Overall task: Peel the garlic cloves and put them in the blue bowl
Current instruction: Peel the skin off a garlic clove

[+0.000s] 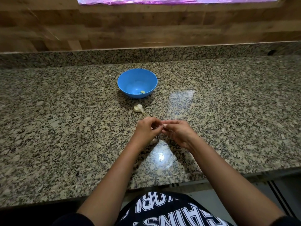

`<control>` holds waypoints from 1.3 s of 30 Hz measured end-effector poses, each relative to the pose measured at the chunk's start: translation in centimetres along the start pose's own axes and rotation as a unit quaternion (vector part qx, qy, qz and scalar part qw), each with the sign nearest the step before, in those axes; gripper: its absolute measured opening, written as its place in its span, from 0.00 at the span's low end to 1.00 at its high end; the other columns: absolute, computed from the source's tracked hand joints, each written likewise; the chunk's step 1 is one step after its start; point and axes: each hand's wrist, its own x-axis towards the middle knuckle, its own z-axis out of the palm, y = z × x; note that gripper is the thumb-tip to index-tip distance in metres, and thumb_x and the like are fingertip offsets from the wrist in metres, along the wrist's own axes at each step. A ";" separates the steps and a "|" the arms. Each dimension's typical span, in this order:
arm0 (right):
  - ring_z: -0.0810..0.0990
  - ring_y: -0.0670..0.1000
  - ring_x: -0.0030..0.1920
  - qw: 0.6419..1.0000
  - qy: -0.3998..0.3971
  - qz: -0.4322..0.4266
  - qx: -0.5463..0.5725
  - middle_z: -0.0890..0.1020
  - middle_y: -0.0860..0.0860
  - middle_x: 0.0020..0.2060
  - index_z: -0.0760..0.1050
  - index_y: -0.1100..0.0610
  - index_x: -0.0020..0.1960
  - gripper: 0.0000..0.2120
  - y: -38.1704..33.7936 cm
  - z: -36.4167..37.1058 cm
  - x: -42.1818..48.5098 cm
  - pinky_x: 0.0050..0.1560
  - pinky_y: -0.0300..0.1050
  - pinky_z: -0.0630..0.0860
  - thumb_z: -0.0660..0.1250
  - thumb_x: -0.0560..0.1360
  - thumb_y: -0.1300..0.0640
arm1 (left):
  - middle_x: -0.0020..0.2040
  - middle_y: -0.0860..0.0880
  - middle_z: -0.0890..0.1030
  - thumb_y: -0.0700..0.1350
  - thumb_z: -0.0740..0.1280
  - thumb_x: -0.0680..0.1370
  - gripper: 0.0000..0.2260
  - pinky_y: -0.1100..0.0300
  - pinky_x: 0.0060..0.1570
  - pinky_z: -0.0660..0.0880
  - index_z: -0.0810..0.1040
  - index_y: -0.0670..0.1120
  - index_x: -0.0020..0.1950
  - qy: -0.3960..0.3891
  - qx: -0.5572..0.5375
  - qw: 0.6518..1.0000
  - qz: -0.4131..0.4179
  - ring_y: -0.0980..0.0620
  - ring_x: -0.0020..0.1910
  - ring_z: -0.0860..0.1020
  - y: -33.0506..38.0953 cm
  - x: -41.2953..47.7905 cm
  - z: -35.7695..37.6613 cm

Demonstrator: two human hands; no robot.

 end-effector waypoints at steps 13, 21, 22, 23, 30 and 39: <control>0.80 0.55 0.47 1.000 0.001 -0.002 0.011 0.79 0.64 0.50 0.76 0.69 0.45 0.07 0.1 -0.1 0.2 0.52 0.49 0.78 0.59 0.76 0.71 | 0.40 0.50 0.79 0.44 0.67 0.77 0.05 0.71 0.32 0.73 0.78 0.43 0.47 -0.014 -0.090 0.993 -0.077 0.57 0.35 0.76 0.4 0.0 0.6; 0.80 0.53 0.44 0.998 -0.018 0.021 0.061 0.79 0.63 0.50 0.76 0.70 0.50 0.07 -0.1 -0.1 0.4 0.46 0.44 0.80 0.60 0.76 0.70 | 0.41 0.46 0.79 0.44 0.63 0.80 0.10 0.66 0.28 0.72 0.76 0.37 0.53 -0.048 -0.258 0.943 -0.205 0.57 0.30 0.74 0.4 0.3 1.0; 0.80 0.53 0.42 0.998 -0.017 0.023 0.064 0.79 0.63 0.49 0.76 0.69 0.51 0.07 -0.2 -0.1 0.4 0.45 0.44 0.80 0.60 0.75 0.71 | 0.42 0.46 0.79 0.44 0.62 0.80 0.10 0.67 0.28 0.72 0.76 0.37 0.53 -0.042 -0.276 0.937 -0.212 0.57 0.30 0.74 0.5 0.3 0.9; 0.80 0.54 0.41 0.997 -0.013 0.023 0.067 0.79 0.63 0.48 0.75 0.69 0.52 0.08 -0.3 -0.1 0.4 0.45 0.44 0.80 0.60 0.75 0.71 | 0.41 0.46 0.78 0.44 0.62 0.80 0.10 0.67 0.27 0.72 0.76 0.37 0.53 -0.031 -0.287 0.933 -0.216 0.57 0.30 0.74 0.5 0.3 0.9; 0.80 0.54 0.41 0.998 -0.005 0.012 0.057 0.78 0.63 0.47 0.72 0.70 0.57 0.11 -0.8 0.0 1.0 0.43 0.44 0.80 0.60 0.75 0.73 | 0.39 0.47 0.78 0.42 0.62 0.80 0.11 0.64 0.32 0.75 0.75 0.35 0.55 -0.038 -0.317 0.920 -0.226 0.57 0.30 0.76 0.3 0.6 0.8; 0.79 0.53 0.41 0.999 -0.018 -0.008 0.030 0.78 0.60 0.45 0.70 0.66 0.57 0.15 -0.7 0.1 1.7 0.44 0.44 0.79 0.64 0.72 0.74 | 0.37 0.46 0.75 0.39 0.59 0.81 0.07 0.64 0.34 0.74 0.74 0.39 0.45 -0.062 -0.454 0.848 -0.268 0.55 0.33 0.72 0.7 1.3 0.5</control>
